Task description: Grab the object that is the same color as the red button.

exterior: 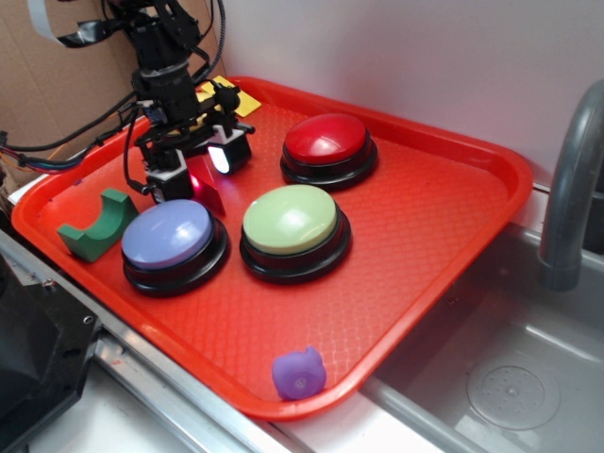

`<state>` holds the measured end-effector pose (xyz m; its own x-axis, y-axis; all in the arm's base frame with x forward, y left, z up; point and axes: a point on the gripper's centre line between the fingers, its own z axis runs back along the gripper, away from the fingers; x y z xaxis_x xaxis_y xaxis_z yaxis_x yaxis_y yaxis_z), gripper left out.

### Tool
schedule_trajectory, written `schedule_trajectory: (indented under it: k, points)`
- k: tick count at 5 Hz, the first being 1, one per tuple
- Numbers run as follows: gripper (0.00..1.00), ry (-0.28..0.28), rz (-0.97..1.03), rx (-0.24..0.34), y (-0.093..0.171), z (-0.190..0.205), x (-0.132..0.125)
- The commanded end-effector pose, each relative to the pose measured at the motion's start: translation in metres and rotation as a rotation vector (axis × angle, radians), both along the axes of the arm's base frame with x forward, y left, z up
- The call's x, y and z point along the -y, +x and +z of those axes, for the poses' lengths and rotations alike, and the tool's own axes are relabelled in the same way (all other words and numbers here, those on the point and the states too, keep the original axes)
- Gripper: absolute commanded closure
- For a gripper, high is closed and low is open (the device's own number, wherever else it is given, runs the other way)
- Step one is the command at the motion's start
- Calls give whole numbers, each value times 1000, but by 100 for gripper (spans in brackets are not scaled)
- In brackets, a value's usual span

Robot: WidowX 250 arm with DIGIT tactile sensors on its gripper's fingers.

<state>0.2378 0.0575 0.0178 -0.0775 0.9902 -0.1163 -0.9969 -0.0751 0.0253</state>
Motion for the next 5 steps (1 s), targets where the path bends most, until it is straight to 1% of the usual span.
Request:
schedule_trajectory:
  k: [1, 2, 3, 4, 5]
  points:
    - [100, 84, -206, 95, 0, 29, -6]
    - [100, 127, -432, 110, 2, 51, 2]
    - [100, 142, -684, 109, 0, 80, 13]
    - [100, 170, -905, 161, -10, 105, 24]
    - [100, 175, -1157, 173, -25, 125, 45]
